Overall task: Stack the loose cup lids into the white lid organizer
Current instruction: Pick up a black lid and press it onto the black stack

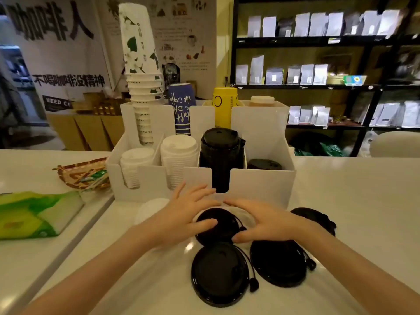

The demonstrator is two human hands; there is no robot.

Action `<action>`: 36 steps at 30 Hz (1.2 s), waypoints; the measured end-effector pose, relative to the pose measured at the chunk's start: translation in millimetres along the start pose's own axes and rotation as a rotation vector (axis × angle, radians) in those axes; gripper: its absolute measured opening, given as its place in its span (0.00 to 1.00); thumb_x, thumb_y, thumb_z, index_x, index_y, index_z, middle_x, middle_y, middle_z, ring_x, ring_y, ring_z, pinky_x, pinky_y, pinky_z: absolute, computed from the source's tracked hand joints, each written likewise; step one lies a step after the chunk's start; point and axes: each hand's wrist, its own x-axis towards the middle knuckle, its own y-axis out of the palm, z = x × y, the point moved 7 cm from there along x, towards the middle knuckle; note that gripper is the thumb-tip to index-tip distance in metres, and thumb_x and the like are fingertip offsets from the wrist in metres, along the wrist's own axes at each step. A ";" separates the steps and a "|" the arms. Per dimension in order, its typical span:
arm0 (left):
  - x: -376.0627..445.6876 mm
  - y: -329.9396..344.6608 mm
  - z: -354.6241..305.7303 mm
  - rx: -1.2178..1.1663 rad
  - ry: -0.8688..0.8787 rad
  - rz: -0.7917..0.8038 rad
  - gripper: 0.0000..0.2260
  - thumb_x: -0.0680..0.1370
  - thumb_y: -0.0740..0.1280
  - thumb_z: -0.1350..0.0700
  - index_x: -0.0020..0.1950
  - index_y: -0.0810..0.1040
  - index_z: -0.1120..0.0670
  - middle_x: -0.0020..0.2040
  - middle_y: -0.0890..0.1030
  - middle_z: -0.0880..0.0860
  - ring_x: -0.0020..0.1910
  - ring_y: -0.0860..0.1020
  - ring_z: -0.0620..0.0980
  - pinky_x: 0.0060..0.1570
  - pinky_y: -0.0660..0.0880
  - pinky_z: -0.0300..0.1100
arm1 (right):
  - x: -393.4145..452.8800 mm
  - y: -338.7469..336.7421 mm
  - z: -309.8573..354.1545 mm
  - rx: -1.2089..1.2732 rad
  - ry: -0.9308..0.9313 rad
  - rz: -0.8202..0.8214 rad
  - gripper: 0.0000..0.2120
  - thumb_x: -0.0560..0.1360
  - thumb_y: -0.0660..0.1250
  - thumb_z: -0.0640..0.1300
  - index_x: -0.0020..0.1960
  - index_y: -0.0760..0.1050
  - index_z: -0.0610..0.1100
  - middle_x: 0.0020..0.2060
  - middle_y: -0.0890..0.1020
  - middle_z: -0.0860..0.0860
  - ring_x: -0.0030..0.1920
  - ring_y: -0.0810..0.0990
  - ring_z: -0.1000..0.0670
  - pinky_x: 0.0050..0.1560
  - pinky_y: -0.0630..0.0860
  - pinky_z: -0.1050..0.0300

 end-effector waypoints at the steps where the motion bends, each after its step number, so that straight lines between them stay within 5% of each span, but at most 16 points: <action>1: 0.7 1.6 0.1 0.094 -0.003 0.049 0.20 0.75 0.55 0.41 0.67 0.63 0.40 0.74 0.59 0.44 0.73 0.48 0.39 0.69 0.30 0.48 | 0.7 0.6 -1.1 -0.002 0.010 0.006 0.37 0.67 0.70 0.55 0.71 0.56 0.56 0.70 0.65 0.57 0.68 0.64 0.56 0.69 0.62 0.56; 11: 3.8 14.6 1.0 0.191 -0.049 0.314 0.26 0.71 0.67 0.48 0.68 0.65 0.47 0.71 0.66 0.48 0.71 0.60 0.47 0.69 0.36 0.48 | 0.6 6.5 -1.7 -0.037 0.045 -0.008 0.31 0.69 0.69 0.53 0.68 0.61 0.55 0.67 0.71 0.54 0.64 0.69 0.54 0.64 0.65 0.58; 18: 11.2 9.0 6.6 0.042 -0.068 0.187 0.26 0.68 0.71 0.47 0.64 0.71 0.46 0.68 0.70 0.48 0.65 0.67 0.47 0.61 0.60 0.37 | 1.5 4.8 -4.3 -0.024 0.052 -0.027 0.30 0.70 0.69 0.51 0.69 0.61 0.54 0.67 0.71 0.54 0.66 0.68 0.54 0.65 0.64 0.58; 28: 21.1 -41.5 5.6 -0.202 -0.033 0.029 0.23 0.64 0.74 0.46 0.57 0.75 0.41 0.60 0.72 0.40 0.59 0.68 0.38 0.59 0.64 0.35 | -6.6 -41.3 12.8 0.154 -0.023 -0.217 0.27 0.69 0.69 0.49 0.66 0.65 0.55 0.63 0.73 0.57 0.62 0.70 0.62 0.64 0.66 0.61; 33: 34.9 -82.6 0.9 -0.239 -0.009 0.025 0.23 0.62 0.75 0.45 0.56 0.76 0.42 0.58 0.77 0.46 0.57 0.74 0.43 0.61 0.71 0.44 | -6.9 -83.4 31.8 0.238 -0.089 -0.320 0.26 0.66 0.70 0.52 0.63 0.68 0.58 0.58 0.75 0.62 0.59 0.73 0.65 0.58 0.71 0.68; 36: 44.8 -113.6 0.2 -0.308 0.001 -0.039 0.21 0.60 0.74 0.43 0.52 0.76 0.40 0.54 0.79 0.42 0.55 0.76 0.42 0.56 0.74 0.41 | -3.8 -108.9 41.8 0.299 -0.132 -0.387 0.26 0.63 0.69 0.52 0.61 0.70 0.56 0.56 0.77 0.61 0.57 0.76 0.63 0.55 0.74 0.68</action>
